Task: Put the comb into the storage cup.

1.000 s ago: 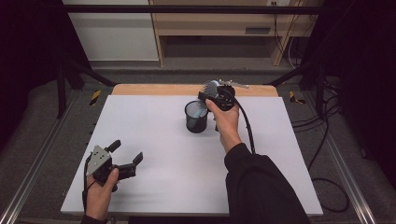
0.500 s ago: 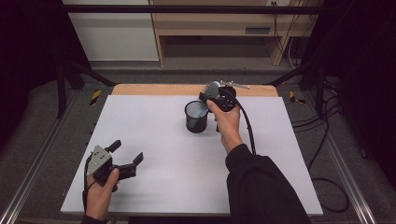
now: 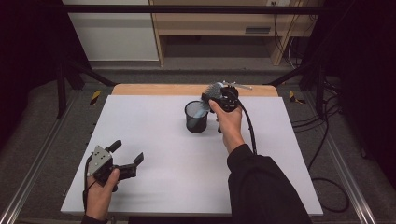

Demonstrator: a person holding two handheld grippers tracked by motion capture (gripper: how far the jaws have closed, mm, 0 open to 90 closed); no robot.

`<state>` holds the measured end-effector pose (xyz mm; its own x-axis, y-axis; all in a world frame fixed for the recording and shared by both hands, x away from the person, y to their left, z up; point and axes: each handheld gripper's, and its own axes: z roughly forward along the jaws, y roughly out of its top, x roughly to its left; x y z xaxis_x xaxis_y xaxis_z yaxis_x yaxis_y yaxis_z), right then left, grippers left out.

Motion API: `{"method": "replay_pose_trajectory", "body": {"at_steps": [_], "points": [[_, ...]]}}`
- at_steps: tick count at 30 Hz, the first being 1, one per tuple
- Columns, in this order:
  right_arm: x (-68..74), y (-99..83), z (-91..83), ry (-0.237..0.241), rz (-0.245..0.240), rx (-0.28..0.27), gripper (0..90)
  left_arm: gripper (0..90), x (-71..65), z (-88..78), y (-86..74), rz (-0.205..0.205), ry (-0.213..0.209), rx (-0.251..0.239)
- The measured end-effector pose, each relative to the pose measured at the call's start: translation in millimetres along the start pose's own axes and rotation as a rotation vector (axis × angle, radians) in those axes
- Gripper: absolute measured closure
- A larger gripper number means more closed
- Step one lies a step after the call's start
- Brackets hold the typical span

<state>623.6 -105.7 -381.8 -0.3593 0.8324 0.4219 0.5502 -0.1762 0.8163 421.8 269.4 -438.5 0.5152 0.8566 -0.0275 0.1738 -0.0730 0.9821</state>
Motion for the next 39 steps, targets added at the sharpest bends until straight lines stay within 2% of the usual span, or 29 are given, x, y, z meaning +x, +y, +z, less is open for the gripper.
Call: {"method": "replay_pose_trajectory", "body": {"at_steps": [17,29,39], "points": [[-7.8,-2.3,-1.4,-0.016,0.019,-0.002,43.0,2.7,-0.2,0.3,-0.1,0.002,-0.002,0.002],[-7.1,-2.7,-2.4,-0.015,0.019,0.002,41.0,2.7,0.1,0.1,-0.1,0.005,-0.002,0.005],[-5.5,-2.4,-2.7,-0.008,0.011,0.004,32.1,2.7,0.0,0.1,-0.1,0.005,-0.001,0.005]]}}
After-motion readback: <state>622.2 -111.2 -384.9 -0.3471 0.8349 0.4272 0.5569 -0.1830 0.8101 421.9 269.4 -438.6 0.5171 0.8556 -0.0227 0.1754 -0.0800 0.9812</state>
